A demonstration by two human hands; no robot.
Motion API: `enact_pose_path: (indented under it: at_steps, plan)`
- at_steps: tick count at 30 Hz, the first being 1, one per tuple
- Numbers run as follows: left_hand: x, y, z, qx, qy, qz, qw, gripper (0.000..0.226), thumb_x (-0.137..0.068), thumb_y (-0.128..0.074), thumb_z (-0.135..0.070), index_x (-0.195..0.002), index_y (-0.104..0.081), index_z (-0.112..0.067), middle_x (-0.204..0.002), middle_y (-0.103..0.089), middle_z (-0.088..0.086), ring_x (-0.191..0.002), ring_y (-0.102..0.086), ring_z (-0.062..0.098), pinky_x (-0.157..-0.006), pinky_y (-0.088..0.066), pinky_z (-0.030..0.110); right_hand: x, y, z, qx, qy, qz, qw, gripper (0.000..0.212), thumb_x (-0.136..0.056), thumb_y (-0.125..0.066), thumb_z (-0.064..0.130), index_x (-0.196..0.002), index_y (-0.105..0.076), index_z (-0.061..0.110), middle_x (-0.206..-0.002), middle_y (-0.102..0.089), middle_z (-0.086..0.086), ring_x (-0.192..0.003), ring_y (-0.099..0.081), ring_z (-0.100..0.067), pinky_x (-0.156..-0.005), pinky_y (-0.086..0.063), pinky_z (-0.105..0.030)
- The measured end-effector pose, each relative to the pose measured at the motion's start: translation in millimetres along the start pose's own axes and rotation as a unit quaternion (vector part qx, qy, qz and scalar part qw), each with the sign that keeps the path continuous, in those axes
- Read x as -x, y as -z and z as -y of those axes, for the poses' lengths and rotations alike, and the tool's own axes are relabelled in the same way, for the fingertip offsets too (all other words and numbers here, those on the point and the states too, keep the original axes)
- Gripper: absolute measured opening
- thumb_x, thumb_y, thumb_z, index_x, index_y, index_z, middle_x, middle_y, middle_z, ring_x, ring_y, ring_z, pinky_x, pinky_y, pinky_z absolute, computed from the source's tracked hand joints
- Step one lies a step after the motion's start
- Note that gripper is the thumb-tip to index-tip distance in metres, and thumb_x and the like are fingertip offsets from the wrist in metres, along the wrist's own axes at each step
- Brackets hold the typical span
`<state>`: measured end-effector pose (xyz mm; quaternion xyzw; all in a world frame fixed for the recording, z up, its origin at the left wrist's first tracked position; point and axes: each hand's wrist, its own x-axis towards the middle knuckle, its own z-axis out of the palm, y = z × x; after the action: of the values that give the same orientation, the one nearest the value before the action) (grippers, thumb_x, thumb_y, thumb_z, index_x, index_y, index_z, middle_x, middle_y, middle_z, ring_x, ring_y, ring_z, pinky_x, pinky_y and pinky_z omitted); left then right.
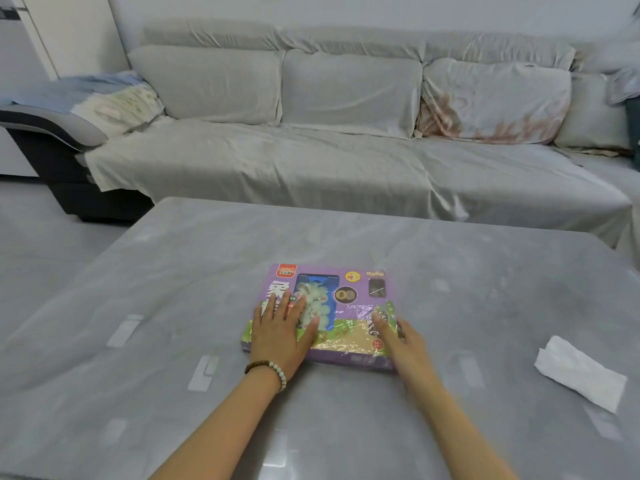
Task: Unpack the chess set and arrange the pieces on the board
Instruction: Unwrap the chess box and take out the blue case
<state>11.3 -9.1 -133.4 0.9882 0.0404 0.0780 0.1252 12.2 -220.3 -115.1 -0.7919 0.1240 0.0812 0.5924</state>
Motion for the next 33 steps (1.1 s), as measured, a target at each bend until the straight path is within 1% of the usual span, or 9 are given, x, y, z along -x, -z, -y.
enact_pose_path:
  at_steps: [3,7,10,13,17,19,25,29,33]
  plan:
    - [14,5,6,-0.002,0.002,0.005,1.0,0.112,-0.06,0.034,-0.075,-0.146,-0.023,-0.031,-0.155,-0.018,-0.004,-0.143,-0.01,0.022,-0.116,-0.002,0.041,9,2,2,-0.037,-0.035,0.067,0.996,0.048,-0.072,-0.066,0.062,-0.105,-0.057,0.029,-0.103,-0.068,0.011,-0.089,-0.065,-0.002,-0.082,-0.049,-0.023]
    - [33,11,15,0.007,0.009,0.016,1.0,0.114,-0.057,0.034,-0.076,-0.146,-0.021,-0.032,-0.155,-0.017,-0.004,-0.144,-0.009,0.022,-0.117,-0.001,0.041,2,2,-13,-0.06,-0.083,0.092,0.99,0.09,-0.051,-0.064,0.085,-0.117,-0.058,0.023,-0.108,-0.07,0.003,-0.098,-0.067,-0.016,-0.094,-0.05,-0.039]
    - [40,18,18,0.004,0.008,0.036,0.999,0.118,-0.051,0.038,-0.077,-0.147,-0.015,-0.033,-0.156,-0.011,-0.005,-0.144,-0.004,0.021,-0.116,0.002,0.04,21,4,3,-0.084,-0.116,0.102,0.984,0.056,-0.076,-0.057,0.067,-0.1,-0.069,0.018,-0.084,-0.073,-0.002,-0.076,-0.067,-0.017,-0.074,-0.051,-0.029]
    - [47,22,17,-0.001,0.006,0.044,0.999,0.121,-0.047,0.04,-0.076,-0.147,-0.013,-0.033,-0.157,-0.008,-0.004,-0.144,-0.002,0.021,-0.115,0.002,0.041,26,9,1,-0.098,-0.134,0.107,0.98,0.039,-0.08,-0.06,0.056,-0.078,-0.065,0.018,-0.05,-0.059,0.005,-0.043,-0.053,-0.009,-0.046,-0.039,-0.021]
    - [47,21,15,-0.015,-0.004,0.057,0.998,0.121,-0.046,0.041,-0.076,-0.147,-0.01,-0.034,-0.157,-0.006,-0.004,-0.144,-0.001,0.022,-0.116,0.003,0.042,26,16,-1,-0.103,-0.154,0.106,0.977,0.069,-0.04,-0.078,0.071,-0.083,-0.066,0.019,-0.071,-0.062,-0.002,-0.067,-0.051,-0.02,-0.06,-0.036,-0.027]
    - [46,19,12,-0.02,-0.005,0.057,0.998,0.122,-0.045,0.041,-0.076,-0.148,-0.009,-0.033,-0.157,-0.006,-0.002,-0.144,-0.001,0.023,-0.115,0.002,0.044,21,19,-4,-0.095,-0.159,0.112,0.976,0.076,-0.033,-0.08,0.068,-0.088,-0.064,0.018,-0.078,-0.059,-0.007,-0.067,-0.045,-0.021,-0.054,-0.029,-0.026]
    - [46,16,6,-0.029,0.001,0.056,0.998,0.121,-0.045,0.042,-0.076,-0.148,-0.004,-0.032,-0.157,-0.003,0.0,-0.144,0.001,0.024,-0.116,0.001,0.044,11,19,-9,-0.057,-0.142,0.081,0.985,0.037,-0.07,-0.077,0.046,-0.072,-0.059,0.013,-0.058,-0.053,-0.003,-0.045,-0.033,-0.012,-0.043,-0.024,-0.022]
    - [42,19,6,0.016,0.018,0.029,0.999,0.091,-0.074,0.01,-0.074,-0.146,-0.022,-0.029,-0.154,-0.021,0.001,-0.141,-0.017,0.024,-0.113,-0.013,0.04,11,15,-11,-0.068,-0.129,0.088,0.985,0.031,-0.076,-0.075,0.039,-0.077,-0.063,0.01,-0.061,-0.062,-0.001,-0.048,-0.051,-0.01,-0.037,-0.034,-0.013]
    - [25,27,21,0.051,0.148,-0.007,0.988,0.069,-0.087,-0.027,-0.066,-0.138,-0.034,-0.019,-0.144,-0.038,0.006,-0.13,-0.035,0.029,-0.104,-0.03,0.043,13,15,-11,-0.077,-0.124,0.09,0.985,0.028,-0.081,-0.071,0.032,-0.078,-0.063,0.005,-0.048,-0.064,0.0,-0.039,-0.057,-0.009,-0.04,-0.043,-0.015]
